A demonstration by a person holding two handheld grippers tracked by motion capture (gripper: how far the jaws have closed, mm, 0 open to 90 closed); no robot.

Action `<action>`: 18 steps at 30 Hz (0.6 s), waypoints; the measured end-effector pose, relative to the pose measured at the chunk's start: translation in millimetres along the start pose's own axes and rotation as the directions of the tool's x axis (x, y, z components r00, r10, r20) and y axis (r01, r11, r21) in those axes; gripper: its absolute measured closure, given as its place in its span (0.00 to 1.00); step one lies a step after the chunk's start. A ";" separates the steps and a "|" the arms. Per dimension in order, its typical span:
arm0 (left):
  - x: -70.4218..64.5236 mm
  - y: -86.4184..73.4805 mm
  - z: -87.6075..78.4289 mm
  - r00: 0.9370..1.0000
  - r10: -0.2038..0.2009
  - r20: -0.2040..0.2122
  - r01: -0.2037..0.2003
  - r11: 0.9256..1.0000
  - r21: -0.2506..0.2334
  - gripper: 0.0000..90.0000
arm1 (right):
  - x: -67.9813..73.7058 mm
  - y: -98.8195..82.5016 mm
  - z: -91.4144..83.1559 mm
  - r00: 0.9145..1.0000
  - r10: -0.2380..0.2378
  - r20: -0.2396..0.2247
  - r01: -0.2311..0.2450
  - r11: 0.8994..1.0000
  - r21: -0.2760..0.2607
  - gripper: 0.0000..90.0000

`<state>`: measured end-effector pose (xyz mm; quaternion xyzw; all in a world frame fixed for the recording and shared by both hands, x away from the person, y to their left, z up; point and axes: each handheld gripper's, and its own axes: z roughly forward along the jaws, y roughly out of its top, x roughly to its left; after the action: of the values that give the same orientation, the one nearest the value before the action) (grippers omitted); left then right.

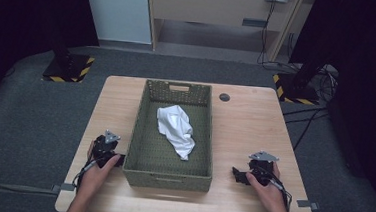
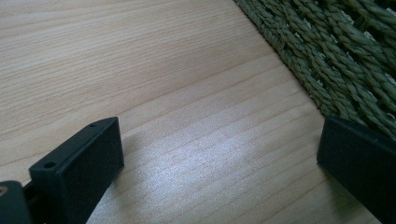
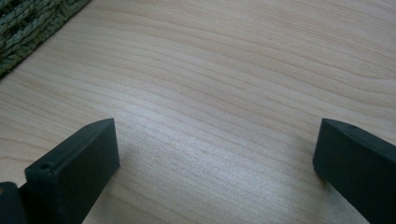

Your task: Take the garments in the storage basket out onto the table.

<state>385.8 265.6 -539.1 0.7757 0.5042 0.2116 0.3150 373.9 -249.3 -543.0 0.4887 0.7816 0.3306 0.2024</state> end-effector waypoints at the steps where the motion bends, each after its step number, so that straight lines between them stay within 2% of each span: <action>1: 0.0 0.0 0.0 1.000 0.000 0.000 0.000 1.000 0.000 0.00 | 0.0 0.0 0.0 1.000 0.000 0.000 0.000 1.000 0.000 0.00; 18: -1.1 -0.5 -0.5 1.000 -0.008 -0.007 0.008 1.000 0.000 0.00 | 2.6 0.9 0.8 0.999 0.029 0.030 -0.029 1.000 -0.001 0.00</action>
<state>384.8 264.9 -539.1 0.7731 0.5082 0.2131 0.3140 373.8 -246.4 -543.0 0.5046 0.7714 0.3262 0.2094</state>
